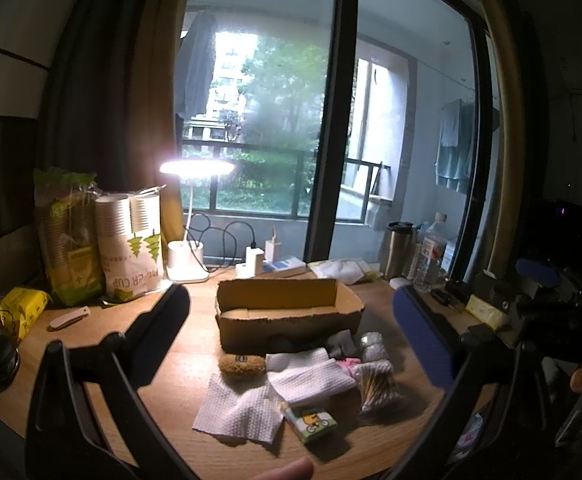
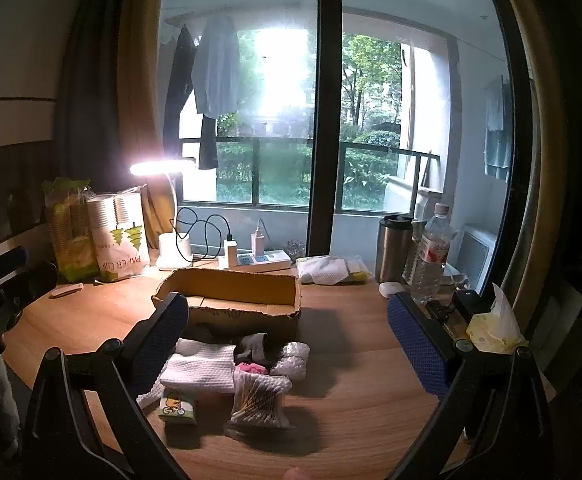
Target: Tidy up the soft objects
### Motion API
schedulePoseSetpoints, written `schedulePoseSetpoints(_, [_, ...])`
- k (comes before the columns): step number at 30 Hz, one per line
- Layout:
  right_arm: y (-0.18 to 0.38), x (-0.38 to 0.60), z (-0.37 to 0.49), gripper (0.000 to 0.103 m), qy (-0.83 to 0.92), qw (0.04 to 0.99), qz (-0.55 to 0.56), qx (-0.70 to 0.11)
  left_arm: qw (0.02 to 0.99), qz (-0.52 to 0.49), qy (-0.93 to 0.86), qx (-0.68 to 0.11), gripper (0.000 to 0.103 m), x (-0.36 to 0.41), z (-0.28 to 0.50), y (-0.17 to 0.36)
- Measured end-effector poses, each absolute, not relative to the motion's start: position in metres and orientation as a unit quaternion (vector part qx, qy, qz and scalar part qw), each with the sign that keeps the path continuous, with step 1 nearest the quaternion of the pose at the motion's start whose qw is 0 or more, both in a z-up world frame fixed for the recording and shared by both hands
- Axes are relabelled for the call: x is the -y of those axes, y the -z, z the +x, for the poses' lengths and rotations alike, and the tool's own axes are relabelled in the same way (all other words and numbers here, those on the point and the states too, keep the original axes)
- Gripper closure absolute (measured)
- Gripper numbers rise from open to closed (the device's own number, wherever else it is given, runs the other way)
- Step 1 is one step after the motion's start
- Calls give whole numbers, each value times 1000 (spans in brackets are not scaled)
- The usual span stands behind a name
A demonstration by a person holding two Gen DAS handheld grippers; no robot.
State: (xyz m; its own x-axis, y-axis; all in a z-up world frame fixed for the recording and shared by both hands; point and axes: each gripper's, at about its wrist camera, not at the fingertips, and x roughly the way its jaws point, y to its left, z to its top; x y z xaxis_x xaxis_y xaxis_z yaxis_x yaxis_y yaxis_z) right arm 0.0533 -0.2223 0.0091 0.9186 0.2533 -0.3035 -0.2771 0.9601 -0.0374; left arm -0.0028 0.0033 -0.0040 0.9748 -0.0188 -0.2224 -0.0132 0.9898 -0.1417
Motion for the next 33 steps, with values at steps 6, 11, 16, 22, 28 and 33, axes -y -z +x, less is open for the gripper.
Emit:
schedulePoseSetpoints(6, [-9,222,53,2,-135,979,-40,-150,991,-72,2,-114,1,-4,-4,4])
schedulePoseSetpoints(11, [-9,222,54,2,-135,979,-40,-150,991,-71,3,-116,1,-2,-6,4])
schedulePoseSetpoints(16, [-8,221,55,2,-135,979,-39,-150,991,-70,3,-118,1,0,-5,5])
schedulePoseSetpoints(22, [-8,221,55,2,-135,979,-39,-150,990,-70,4,-119,1,0,-5,5])
schedulePoseSetpoints(28, [-7,223,53,2,-137,978,-40,-153,990,-71,4,-120,1,-1,-4,5])
schedulePoseSetpoints(33, [-7,223,53,2,-136,978,-40,-153,990,-71,4,-120,1,-1,-4,5])
